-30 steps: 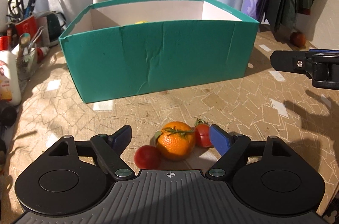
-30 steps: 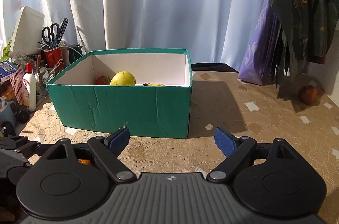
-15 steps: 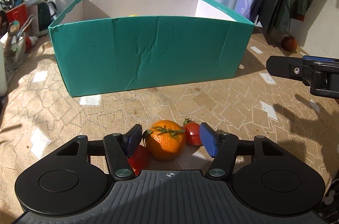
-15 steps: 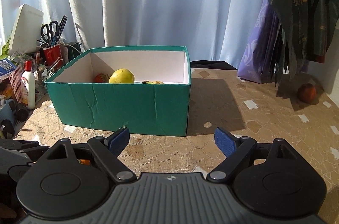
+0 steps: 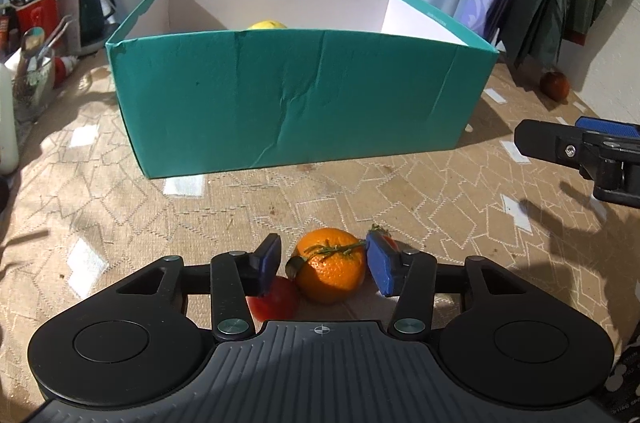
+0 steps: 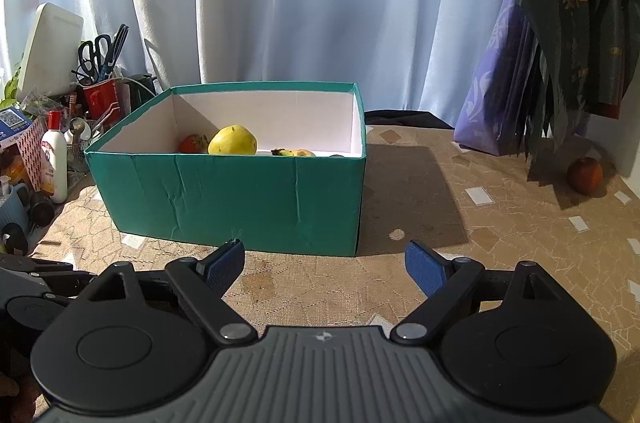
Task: Organize fruits
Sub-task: 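Grasp the orange tangerine on the table with the left gripper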
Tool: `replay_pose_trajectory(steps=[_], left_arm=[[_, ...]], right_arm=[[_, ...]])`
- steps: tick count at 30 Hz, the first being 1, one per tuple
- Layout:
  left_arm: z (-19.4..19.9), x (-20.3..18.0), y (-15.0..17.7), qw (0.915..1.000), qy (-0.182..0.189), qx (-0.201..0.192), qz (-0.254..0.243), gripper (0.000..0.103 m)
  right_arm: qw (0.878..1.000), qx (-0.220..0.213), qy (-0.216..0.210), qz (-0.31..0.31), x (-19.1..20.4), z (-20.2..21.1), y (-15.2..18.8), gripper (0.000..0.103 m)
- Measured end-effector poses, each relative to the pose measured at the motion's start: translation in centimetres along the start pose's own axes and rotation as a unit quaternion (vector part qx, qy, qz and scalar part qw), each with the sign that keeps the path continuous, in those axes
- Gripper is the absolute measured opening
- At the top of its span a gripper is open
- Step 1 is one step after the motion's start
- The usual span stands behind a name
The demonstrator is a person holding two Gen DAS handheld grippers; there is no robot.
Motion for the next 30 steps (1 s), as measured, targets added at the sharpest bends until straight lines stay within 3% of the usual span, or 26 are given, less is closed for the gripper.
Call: replay_pose_trajectory(steps=[4,10,13,21,26,30], left_arm=[[-0.3,0.6,-0.1,0.9988,0.023,0.025,0.035,0.046],[0.4,0.7,0.2,0.9993,-0.007,0.025,0.025,0.045],[1.2,1.1,-0.3,0.9993,-0.026,0.011,0.026,0.045],[5.1,2.3,-2.7,0.9969,-0.036,-0.038,0.059,0.045],[6.5,2.9,-3.7,0.9946,-0.045,-0.058,0.074,0.045],[7.1,3.7,-3.8,0.9932,-0.052,-0.059,0.086,0.045]], right_arm=[[1.000,0.009,-0.004,0.003,0.4,-0.2,0.2,0.088],[1.000,0.008,-0.008,0.010,0.9,-0.2,0.2,0.088],[1.000,0.015,-0.013,0.014,1.1,-0.5,0.5,0.088],[0.998,0.043,-0.042,0.034,3.3,-2.0,1.9,0.088],[0.993,0.069,-0.070,0.063,5.8,-3.7,3.0,0.068],[0.988,0.093,-0.096,0.075,7.7,-5.1,3.8,0.060]])
Point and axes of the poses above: each gripper's, at about its wrist camera, not at the fingertips, and z roughly against the way its jaws point, x to its left, y to its underside, the point moved 6 cm from there along -z, roughly the way its jaws point, and after that the axes turned 7 degrees about -y, right-handed, at the moved point
